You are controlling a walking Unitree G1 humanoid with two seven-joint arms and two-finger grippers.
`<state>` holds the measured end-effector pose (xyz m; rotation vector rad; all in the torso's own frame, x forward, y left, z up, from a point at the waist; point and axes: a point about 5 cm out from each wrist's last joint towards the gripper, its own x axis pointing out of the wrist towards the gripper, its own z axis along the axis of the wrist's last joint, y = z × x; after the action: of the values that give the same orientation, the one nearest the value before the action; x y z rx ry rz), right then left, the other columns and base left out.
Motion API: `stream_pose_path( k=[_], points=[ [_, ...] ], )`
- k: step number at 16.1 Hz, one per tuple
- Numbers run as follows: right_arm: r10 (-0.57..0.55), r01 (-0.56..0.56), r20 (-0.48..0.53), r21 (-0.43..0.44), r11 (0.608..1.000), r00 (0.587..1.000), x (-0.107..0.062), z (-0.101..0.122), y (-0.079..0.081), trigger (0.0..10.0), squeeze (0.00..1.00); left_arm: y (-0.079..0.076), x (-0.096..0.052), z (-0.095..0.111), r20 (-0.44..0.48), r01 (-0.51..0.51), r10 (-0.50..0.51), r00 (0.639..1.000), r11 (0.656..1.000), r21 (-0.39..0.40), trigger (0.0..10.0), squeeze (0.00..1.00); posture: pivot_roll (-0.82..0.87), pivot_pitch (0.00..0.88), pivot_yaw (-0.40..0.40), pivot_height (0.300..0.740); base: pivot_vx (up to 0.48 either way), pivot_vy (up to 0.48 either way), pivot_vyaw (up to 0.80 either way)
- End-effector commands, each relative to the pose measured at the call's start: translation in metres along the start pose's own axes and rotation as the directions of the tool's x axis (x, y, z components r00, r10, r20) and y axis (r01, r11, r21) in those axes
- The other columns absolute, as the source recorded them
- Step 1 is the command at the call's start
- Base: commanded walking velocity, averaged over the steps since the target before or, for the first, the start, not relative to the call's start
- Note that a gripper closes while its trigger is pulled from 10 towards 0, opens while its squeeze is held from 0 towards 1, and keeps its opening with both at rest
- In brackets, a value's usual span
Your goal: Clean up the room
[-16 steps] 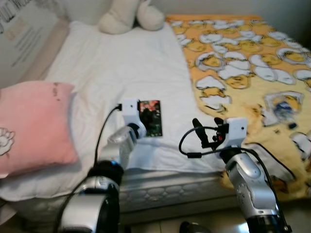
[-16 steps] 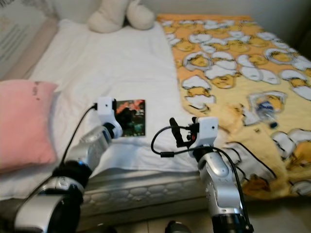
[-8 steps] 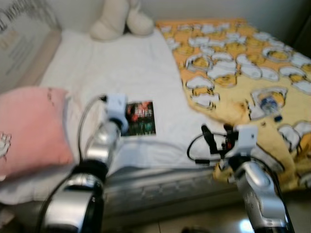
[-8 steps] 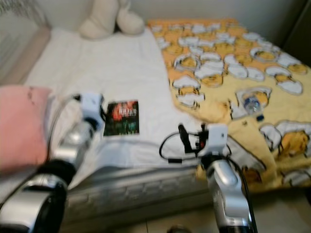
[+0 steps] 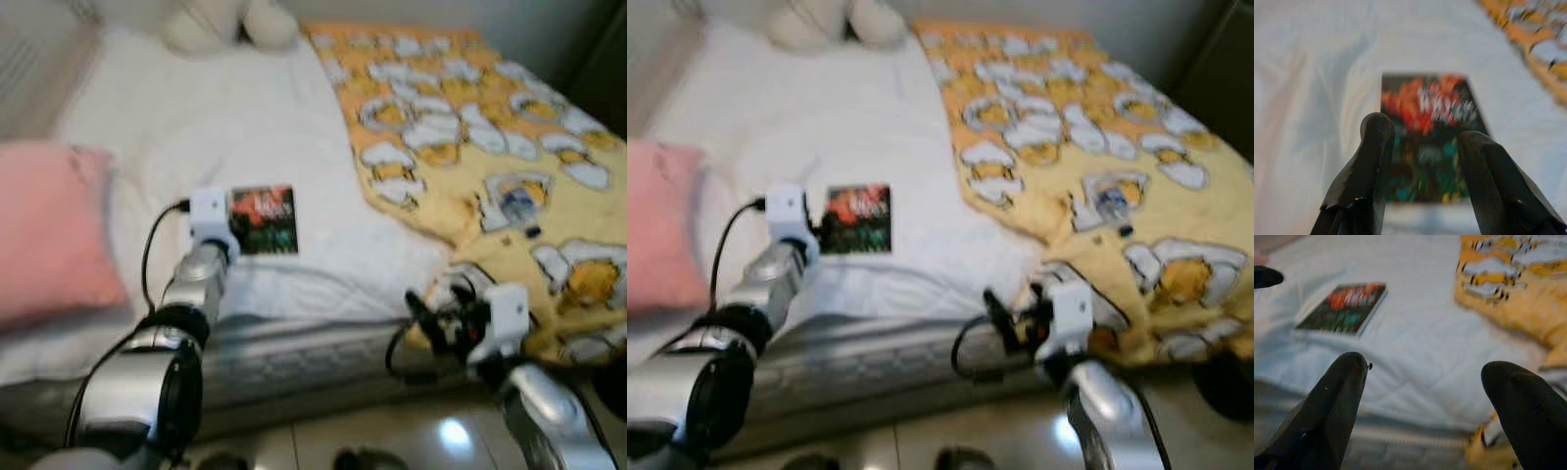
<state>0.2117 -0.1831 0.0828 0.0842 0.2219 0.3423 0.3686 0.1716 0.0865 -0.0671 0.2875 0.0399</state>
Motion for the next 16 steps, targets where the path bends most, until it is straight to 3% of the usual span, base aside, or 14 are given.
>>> stream_pose_path(
  k=[1,3,4,5,6,7,8,9,10,12,13,15,16],
  points=[
    [0.008,-0.008,-0.008,0.0,1.0,1.0,-0.007,0.003,0.001,10.0,0.0,0.001,0.003,0.009,0.002,-0.03,0.03,1.0,1.0,-0.01,10.0,0.0,-0.33,0.157,-0.075,0.74,0.0,0.0,0.0],
    [-0.047,0.047,-0.012,-0.005,0.999,0.999,-0.008,0.003,-0.001,10.0,0.0,-0.002,0.002,0.011,0.037,0.016,-0.017,0.999,1.0,0.013,10.0,0.0,-0.33,0.138,-0.035,0.74,0.0,0.0,0.0],
    [-0.115,0.115,0.023,0.006,0.993,0.993,-0.003,0.009,-0.006,10.0,0.0,-0.013,-0.001,0.01,0.089,0.096,-0.105,0.99,0.99,0.102,10.0,0.0,-0.32,0.124,-0.02,0.74,0.0,0.0,0.0],
    [-0.2,0.201,0.098,0.002,0.98,0.975,0.003,0.021,-0.011,10.0,0.0,-0.017,-0.013,0.008,0.197,0.149,-0.169,0.966,0.982,0.115,10.0,0.0,-0.27,0.086,0.006,0.74,0.0,0.0,0.0],
    [-0.235,0.237,0.126,0.005,0.972,0.964,0.006,0.025,-0.012,10.0,0.0,-0.016,-0.021,0.007,0.244,0.156,-0.175,0.954,0.983,0.094,10.0,0.0,-0.26,0.08,0.01,0.74,0.0,0.0,0.0],
    [-0.263,0.269,0.156,-0.021,0.963,0.952,0.008,0.032,-0.011,10.0,0.0,-0.018,-0.047,0.01,0.31,0.141,-0.17,0.935,0.984,0.113,10.0,1.0,-0.2,0.046,0.016,0.74,0.0,0.0,0.0],
    [-0.281,0.294,0.183,-0.05,0.954,0.942,0.007,0.038,-0.009,10.0,0.0,-0.027,-0.081,0.012,0.358,0.151,-0.18,0.916,0.983,0.107,10.0,1.0,-0.16,0.028,0.006,0.74,0.0,0.0,0.0],
    [-0.27,0.283,0.208,-0.031,0.959,0.94,0.004,0.042,-0.007,10.0,0.0,-0.033,-0.1,0.009,0.357,0.167,-0.192,0.914,0.981,0.1,10.0,1.0,-0.14,0.019,0.0,0.74,0.0,0.0,0.0],
    [-0.246,0.254,0.23,-0.003,0.967,0.941,0.003,0.045,-0.004,10.0,0.0,-0.036,-0.106,0.004,0.347,0.175,-0.204,0.916,0.978,0.115,10.0,1.0,-0.12,0.011,-0.003,0.74,0.0,0.0,0.0],
    [-0.203,0.211,0.252,-0.005,0.978,0.946,0.016,0.043,-0.003,10.0,0.0,-0.024,-0.09,-0.013,0.285,0.111,-0.154,0.946,0.981,0.162,10.0,1.0,-0.07,0.0,-0.024,0.74,0.0,0.0,0.0],
    [-0.191,0.2,0.266,-0.007,0.98,0.945,0.021,0.044,-0.002,10.0,0.0,-0.022,-0.089,-0.011,0.277,0.11,-0.155,0.948,0.979,0.171,10.0,1.0,-0.06,0.0,-0.025,0.74,0.0,0.0,0.0],
    [-0.175,0.179,0.292,0.013,0.984,0.94,0.031,0.048,-0.001,10.0,0.0,-0.022,-0.101,-0.007,0.248,0.117,-0.155,0.956,0.98,0.161,10.0,1.0,-0.05,0.0,-0.029,0.74,0.0,0.0,0.0],
    [-0.141,0.141,0.297,0.02,0.99,0.944,0.032,0.048,0.003,10.0,0.0,-0.028,-0.115,-0.015,0.207,0.154,-0.176,0.962,0.981,0.119,10.0,1.0,-0.05,0.0,-0.031,0.74,0.0,0.0,0.0]
  ],
)
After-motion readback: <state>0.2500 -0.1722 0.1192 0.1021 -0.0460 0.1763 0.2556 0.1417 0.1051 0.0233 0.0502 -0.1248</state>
